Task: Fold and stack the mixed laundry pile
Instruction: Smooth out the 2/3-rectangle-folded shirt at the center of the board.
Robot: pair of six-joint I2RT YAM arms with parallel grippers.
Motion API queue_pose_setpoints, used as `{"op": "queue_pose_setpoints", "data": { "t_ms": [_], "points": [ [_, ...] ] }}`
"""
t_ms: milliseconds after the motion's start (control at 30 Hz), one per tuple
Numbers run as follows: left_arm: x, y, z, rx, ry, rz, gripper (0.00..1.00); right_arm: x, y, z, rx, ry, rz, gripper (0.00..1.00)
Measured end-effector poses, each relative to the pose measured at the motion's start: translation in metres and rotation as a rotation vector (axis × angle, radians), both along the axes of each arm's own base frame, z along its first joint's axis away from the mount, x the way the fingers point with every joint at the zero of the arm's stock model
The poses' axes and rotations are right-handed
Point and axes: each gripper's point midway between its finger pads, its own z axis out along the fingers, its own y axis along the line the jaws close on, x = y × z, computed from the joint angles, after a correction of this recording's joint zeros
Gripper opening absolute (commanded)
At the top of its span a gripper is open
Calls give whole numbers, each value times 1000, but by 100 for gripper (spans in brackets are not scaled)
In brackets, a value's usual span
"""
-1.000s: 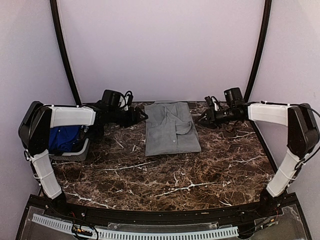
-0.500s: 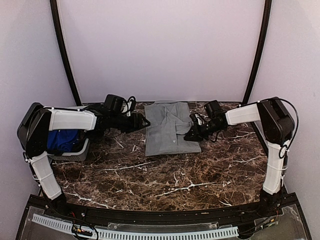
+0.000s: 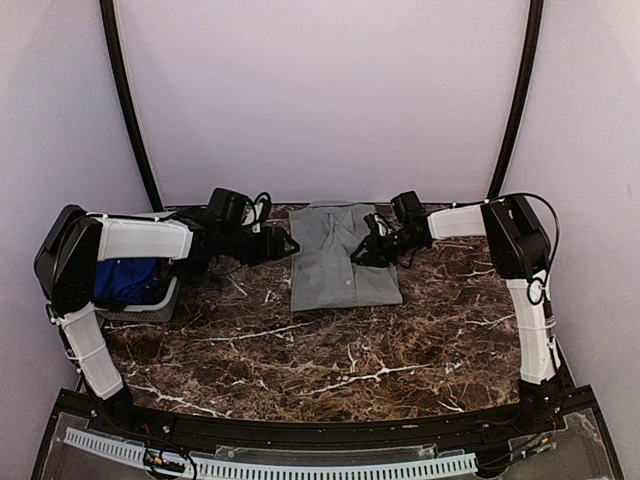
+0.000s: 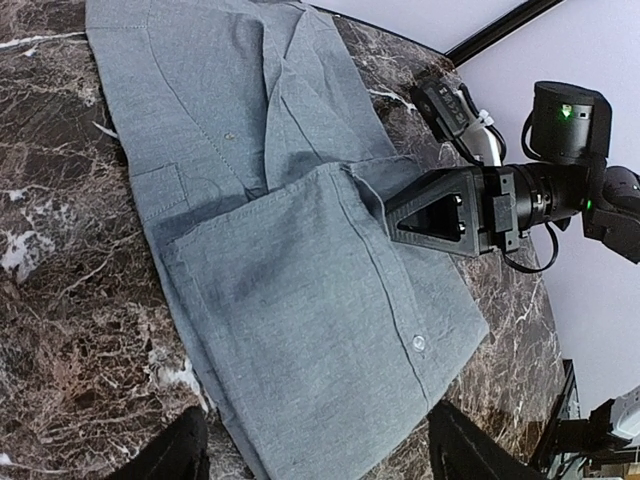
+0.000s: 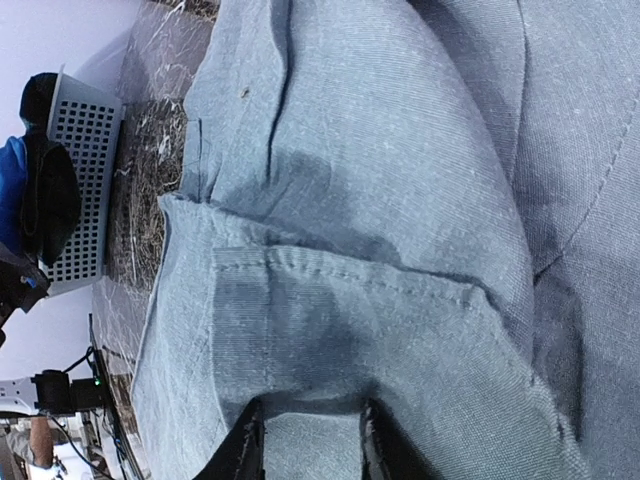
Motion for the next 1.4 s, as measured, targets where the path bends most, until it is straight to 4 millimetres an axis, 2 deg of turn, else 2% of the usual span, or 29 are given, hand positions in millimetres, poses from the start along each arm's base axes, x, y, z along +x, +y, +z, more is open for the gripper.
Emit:
{"op": "queue_pose_setpoints", "data": {
  "t_ms": [67,100,167,233,467,600,700,900,1000,1267,1400],
  "points": [
    [0,0,1,2,-6,-5,76,2,0,-3,9,15,-3,35],
    [0,0,1,3,-7,-5,76,4,0,-3,17,20,-4,32],
    [0,0,1,4,-9,-8,76,5,0,-1,35,27,-2,21],
    [0,-1,1,5,-10,-10,77,4,3,2,59,33,3,16],
    [0,-2,1,0,-9,-16,76,-1,10,12,127,51,32,14],
    [0,-2,1,1,-9,-16,76,-10,12,10,160,101,48,17],
    [0,-2,1,2,-8,-15,76,-15,16,16,207,131,66,28],
    [1,-1,0,6,-10,-9,76,-27,22,27,318,191,98,38],
    [1,0,0,8,-12,-6,76,-31,24,28,346,225,101,39],
    [1,0,0,8,-12,-5,76,-33,37,52,427,206,155,42],
    [2,-1,1,7,-13,-6,76,-23,44,72,447,163,172,42]
  ]
}}
